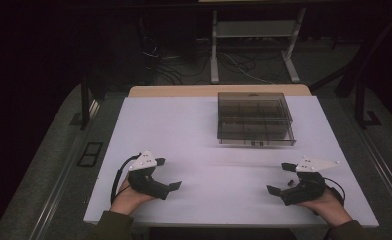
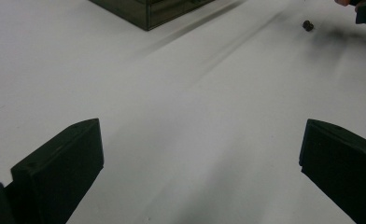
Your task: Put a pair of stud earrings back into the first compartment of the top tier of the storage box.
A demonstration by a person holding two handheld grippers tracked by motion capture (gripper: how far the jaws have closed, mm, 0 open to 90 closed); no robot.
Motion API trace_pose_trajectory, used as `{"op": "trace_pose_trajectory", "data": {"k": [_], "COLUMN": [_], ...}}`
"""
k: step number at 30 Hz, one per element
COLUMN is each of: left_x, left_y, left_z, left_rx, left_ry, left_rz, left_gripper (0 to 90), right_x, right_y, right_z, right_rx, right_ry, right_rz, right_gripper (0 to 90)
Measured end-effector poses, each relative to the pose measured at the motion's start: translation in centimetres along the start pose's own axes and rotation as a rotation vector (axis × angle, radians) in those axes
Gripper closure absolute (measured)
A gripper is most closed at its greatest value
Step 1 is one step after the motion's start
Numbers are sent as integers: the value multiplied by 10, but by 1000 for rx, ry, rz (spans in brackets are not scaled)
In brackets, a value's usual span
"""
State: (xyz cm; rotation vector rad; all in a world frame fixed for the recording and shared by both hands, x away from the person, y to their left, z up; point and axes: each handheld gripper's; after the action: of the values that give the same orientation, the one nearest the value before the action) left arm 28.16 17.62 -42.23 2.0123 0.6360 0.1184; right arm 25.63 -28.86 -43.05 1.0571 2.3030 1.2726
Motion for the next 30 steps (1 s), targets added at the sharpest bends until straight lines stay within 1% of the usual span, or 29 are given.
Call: {"op": "trace_pose_trajectory", "data": {"k": [2,5,7,8,13,20,22,30], "left_x": [0,1,1,0,0,-2,-1,0], "left_y": [0,-1,0,0,-1,-1,-2,-2], "left_z": [0,3,5,5,4,1,1,-1], "left_rx": [7,10,13,15,11,4,1,-2], "left_ry": [5,-6,-8,-9,-3,-6,-4,6], "left_rz": [2,-3,1,5,5,7,-1,3], "left_gripper": [0,0,0,0,0,0,0,0], "right_x": [0,-1,-1,-3,-8,-11,-14,-17], "right_y": [0,-1,0,0,2,6,7,9], "right_z": [-1,-3,-4,-5,-8,-13,-13,-17], "right_rx": [0,12,18,30,33,43,46,57], "right_ry": [4,5,7,3,2,-17,-22,-44], "right_rz": [-2,-6,-6,-7,5,-12,-7,-6], "right_gripper": [4,4,4,4,4,5,4,5]}}
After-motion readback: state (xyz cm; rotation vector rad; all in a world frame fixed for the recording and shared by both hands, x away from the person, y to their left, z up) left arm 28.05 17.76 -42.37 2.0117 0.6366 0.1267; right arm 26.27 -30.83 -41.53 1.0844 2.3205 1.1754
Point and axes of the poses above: each handheld gripper's, and its own axes: z roughly forward along the jaws, y roughly out of its top, x roughly to its left, and after that the axes turned 6 degrees about -y, right-handed
